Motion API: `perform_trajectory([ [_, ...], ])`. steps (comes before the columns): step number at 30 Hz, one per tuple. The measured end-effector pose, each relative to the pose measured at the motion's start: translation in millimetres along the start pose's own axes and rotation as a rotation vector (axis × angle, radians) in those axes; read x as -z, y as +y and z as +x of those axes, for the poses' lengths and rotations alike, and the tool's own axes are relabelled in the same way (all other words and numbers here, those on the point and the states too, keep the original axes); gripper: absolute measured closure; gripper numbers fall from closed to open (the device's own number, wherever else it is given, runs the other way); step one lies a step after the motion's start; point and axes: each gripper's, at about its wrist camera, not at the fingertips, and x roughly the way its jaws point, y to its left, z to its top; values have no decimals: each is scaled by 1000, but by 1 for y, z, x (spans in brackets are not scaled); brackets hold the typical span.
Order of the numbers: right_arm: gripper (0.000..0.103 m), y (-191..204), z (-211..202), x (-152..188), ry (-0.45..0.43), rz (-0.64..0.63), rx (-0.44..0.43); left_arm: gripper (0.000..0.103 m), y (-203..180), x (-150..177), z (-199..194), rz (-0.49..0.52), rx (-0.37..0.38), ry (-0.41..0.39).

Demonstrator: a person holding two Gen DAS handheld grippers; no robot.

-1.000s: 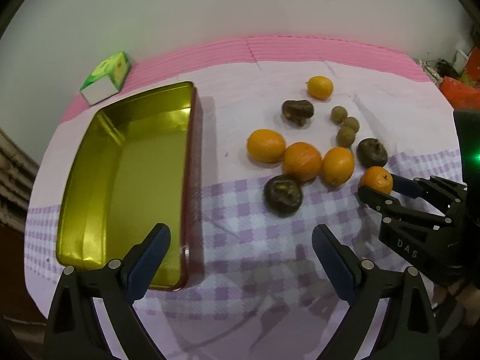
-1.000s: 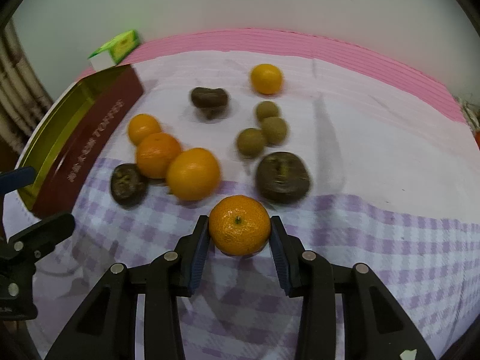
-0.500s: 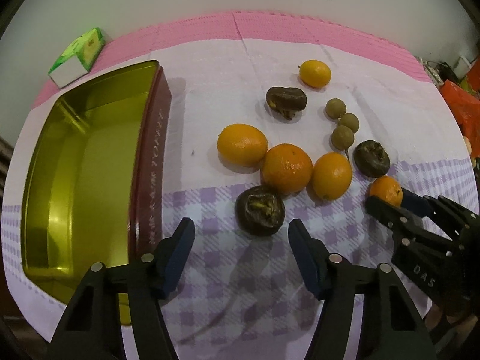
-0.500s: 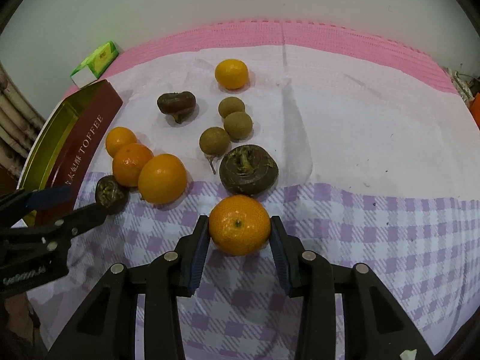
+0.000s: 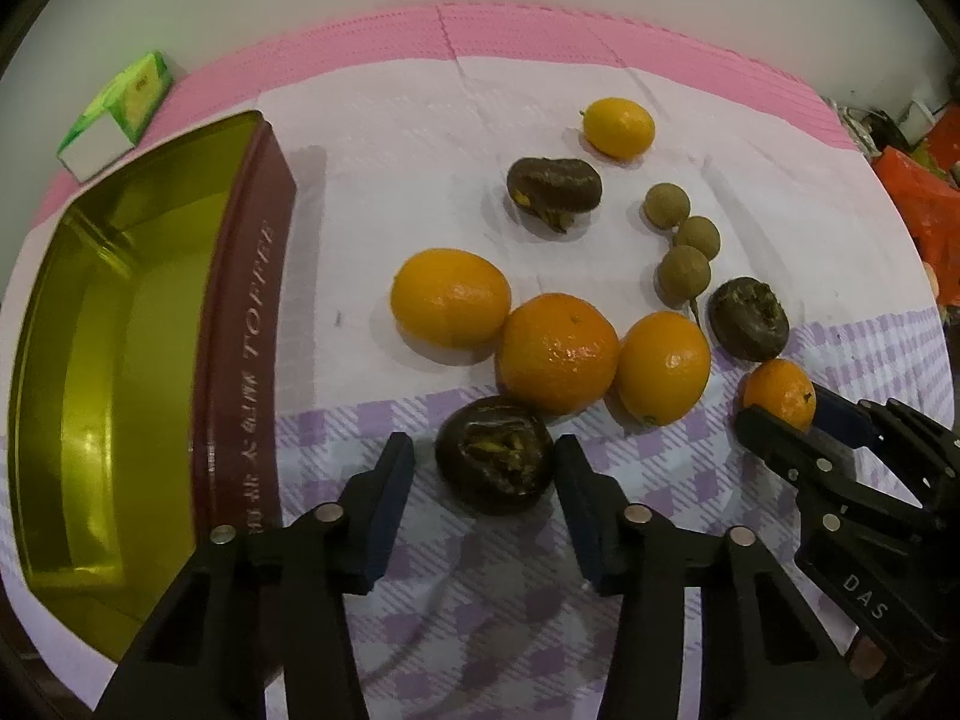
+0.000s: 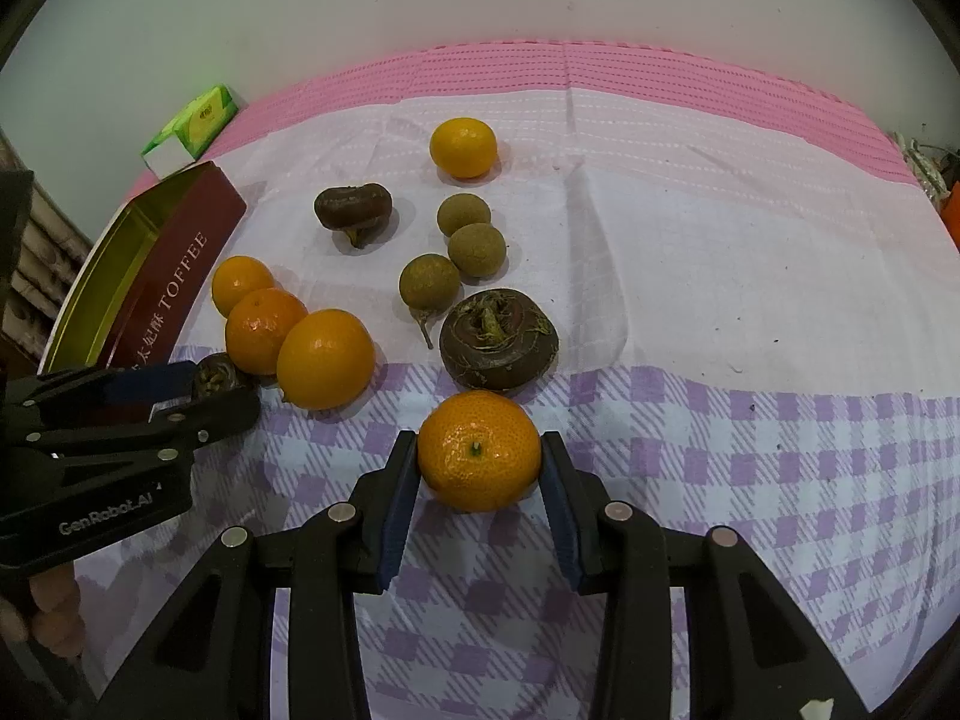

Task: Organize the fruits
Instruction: 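Grasp a dark brown round fruit with the left gripper while the right gripper holds the orange, then carry the dark brown fruit into the gold tray and open the left gripper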

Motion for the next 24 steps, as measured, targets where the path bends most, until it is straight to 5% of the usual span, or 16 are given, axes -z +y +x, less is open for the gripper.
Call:
perform_trajectory([
  [2,65,0,0,0,-2,-3,2,62,0,-1,0,5,3,-9],
  [12,65,1,1,1,-4,-7,5,63,1,3,-6,-5,18,-20],
  [24,66,3,2,0,-10,-20,23,63,30,6,-63,-40,-2,-115],
])
